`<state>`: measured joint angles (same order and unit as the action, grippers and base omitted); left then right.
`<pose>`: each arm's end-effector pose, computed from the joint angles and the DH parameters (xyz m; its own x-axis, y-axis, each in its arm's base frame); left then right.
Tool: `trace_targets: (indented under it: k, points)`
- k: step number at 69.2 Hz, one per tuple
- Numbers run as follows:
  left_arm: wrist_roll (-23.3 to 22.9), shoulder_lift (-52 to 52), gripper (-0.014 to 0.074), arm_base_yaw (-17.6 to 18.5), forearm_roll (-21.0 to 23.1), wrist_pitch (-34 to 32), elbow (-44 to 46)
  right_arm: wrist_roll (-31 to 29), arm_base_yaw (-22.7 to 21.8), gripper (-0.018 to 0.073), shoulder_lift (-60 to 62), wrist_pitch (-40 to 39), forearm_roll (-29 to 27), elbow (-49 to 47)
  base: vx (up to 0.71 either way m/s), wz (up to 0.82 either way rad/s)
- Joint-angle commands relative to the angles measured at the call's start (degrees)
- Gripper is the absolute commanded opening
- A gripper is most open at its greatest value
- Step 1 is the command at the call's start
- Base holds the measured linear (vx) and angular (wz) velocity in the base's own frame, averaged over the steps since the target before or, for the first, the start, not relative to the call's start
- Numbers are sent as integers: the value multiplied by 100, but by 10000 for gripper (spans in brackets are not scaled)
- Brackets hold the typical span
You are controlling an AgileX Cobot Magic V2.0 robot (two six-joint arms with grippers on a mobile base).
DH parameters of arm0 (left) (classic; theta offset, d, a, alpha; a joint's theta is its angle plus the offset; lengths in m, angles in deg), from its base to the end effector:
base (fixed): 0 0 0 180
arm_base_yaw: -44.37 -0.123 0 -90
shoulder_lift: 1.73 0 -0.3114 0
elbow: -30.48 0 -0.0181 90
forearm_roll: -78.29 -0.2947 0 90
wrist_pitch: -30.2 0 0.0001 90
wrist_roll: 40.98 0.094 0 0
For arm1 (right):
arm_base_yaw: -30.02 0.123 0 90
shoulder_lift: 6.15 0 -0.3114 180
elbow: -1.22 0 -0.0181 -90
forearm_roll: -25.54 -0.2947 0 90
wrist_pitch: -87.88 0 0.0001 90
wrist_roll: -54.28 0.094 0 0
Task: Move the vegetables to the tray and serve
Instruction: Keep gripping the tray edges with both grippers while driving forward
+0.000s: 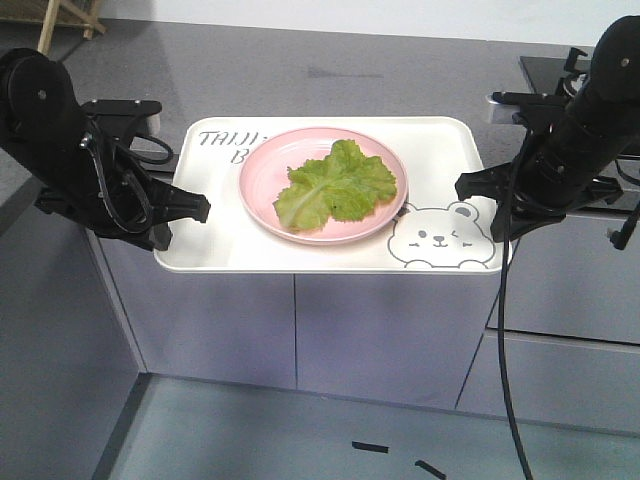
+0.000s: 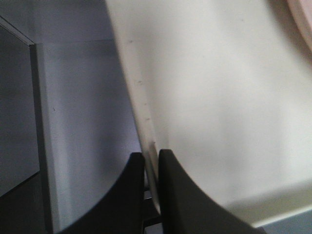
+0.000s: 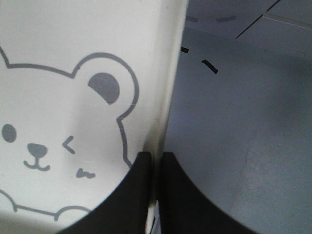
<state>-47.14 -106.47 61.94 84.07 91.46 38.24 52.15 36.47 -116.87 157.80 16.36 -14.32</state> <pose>0.3872 -0.1313 0.3194 -0.9255 0.1306 -0.3554 0.1905 0.9718 -0.1389 0.4252 0.0622 0.3159 -0.9618 -0.0906 -0.2585 -0.1324 0.9799 0.1494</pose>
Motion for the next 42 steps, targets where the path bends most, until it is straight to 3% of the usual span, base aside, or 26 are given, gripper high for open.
trace_targets:
  k: [1, 42]
  points:
    - [191, 328, -7, 159, 643, -402, 241, -222, 97, -4, 349, -277, -645, -208, 4, -13]
    - [191, 328, -7, 159, 643, -402, 241, -222, 97, -4, 349, -277, -645, -208, 2, -2]
